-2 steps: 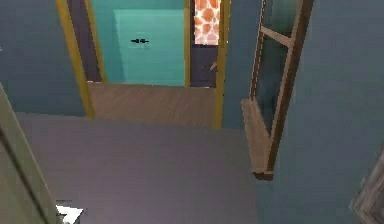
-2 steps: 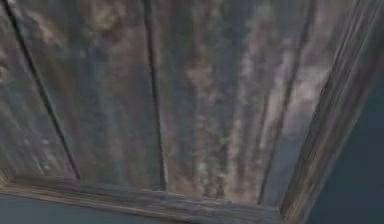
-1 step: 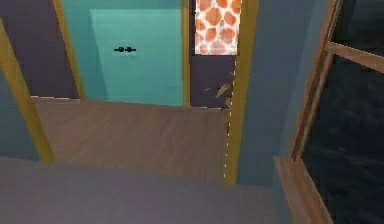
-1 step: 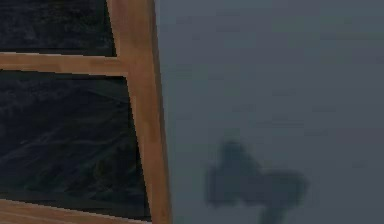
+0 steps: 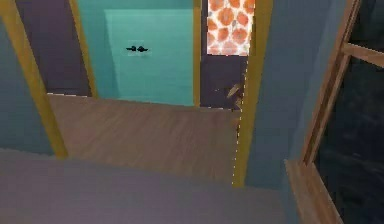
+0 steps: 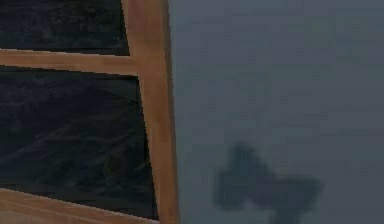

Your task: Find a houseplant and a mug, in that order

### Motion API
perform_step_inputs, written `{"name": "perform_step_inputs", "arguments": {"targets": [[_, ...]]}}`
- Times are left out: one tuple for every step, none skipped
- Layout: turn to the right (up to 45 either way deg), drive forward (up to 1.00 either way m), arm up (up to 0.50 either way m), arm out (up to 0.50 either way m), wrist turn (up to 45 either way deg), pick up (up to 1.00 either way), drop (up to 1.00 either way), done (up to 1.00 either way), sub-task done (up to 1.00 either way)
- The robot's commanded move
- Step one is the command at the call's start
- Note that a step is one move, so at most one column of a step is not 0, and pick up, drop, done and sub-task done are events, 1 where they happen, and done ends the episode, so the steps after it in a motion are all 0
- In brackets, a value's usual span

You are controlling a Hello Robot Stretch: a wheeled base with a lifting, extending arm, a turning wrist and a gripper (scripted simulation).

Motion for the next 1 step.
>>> {"name": "perform_step_inputs", "arguments": {"targets": [[0.0,1.00,0.00,0.00,0.0,0.00,0.00,0.00,0.00]]}}
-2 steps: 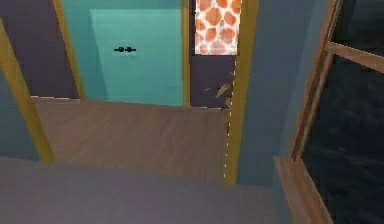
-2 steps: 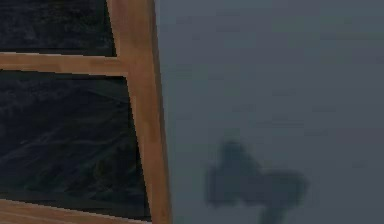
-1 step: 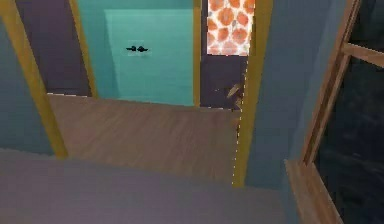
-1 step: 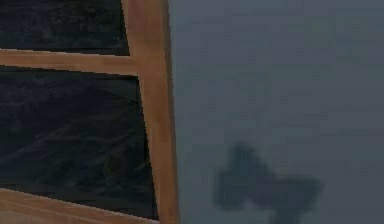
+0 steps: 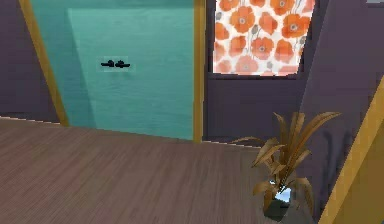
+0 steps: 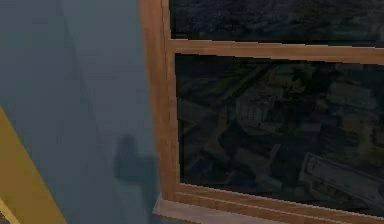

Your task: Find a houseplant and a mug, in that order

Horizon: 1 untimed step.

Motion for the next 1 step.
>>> {"name": "perform_step_inputs", "arguments": {"targets": [[0.0,0.10,0.00,0.00,0.0,0.00,0.00,0.00,0.00]]}}
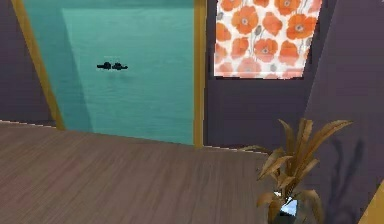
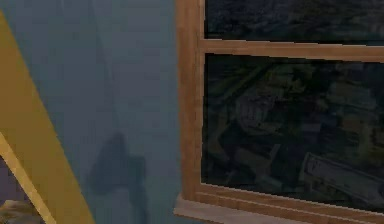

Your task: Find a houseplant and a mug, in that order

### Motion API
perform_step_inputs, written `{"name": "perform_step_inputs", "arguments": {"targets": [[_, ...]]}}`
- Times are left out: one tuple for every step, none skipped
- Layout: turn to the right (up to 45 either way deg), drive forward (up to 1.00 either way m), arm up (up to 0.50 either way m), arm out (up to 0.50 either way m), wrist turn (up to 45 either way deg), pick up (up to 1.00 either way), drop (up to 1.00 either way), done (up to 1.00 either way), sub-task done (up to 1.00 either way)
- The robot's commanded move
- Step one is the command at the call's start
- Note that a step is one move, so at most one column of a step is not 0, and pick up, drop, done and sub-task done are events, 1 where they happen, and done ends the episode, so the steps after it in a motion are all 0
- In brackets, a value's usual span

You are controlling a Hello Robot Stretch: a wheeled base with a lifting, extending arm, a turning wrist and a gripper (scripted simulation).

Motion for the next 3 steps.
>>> {"name": "perform_step_inputs", "arguments": {"targets": [[30.0,0.00,0.00,0.00,0.0,0.00,0.00,0.00,0.00],[0.0,0.00,0.00,0.00,0.0,0.00,0.00,0.00,1.00],[45.0,0.00,0.00,0.00,0.0,0.00,0.00,0.00,0.00]]}}
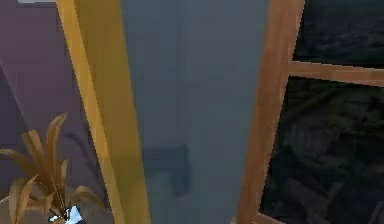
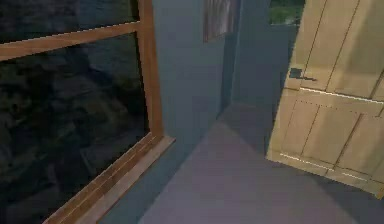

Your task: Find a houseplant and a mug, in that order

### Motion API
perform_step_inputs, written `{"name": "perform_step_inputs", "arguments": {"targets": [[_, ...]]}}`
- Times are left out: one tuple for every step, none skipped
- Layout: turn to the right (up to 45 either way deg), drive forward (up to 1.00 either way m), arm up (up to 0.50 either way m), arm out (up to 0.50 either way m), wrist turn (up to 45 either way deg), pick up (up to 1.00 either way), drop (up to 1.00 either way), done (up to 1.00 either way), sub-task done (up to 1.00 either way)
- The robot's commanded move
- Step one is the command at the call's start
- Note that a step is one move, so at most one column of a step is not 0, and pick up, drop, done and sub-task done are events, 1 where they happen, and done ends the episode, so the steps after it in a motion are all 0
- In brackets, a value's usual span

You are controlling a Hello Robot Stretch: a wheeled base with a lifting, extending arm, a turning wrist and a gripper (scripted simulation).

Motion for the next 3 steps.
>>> {"name": "perform_step_inputs", "arguments": {"targets": [[45.0,0.00,0.00,0.00,0.0,0.00,0.00,0.00,0.00],[45.0,0.00,0.00,0.00,0.0,0.00,0.00,0.00,0.00],[36.0,0.00,0.00,0.00,0.0,0.00,0.00,0.00,0.00]]}}
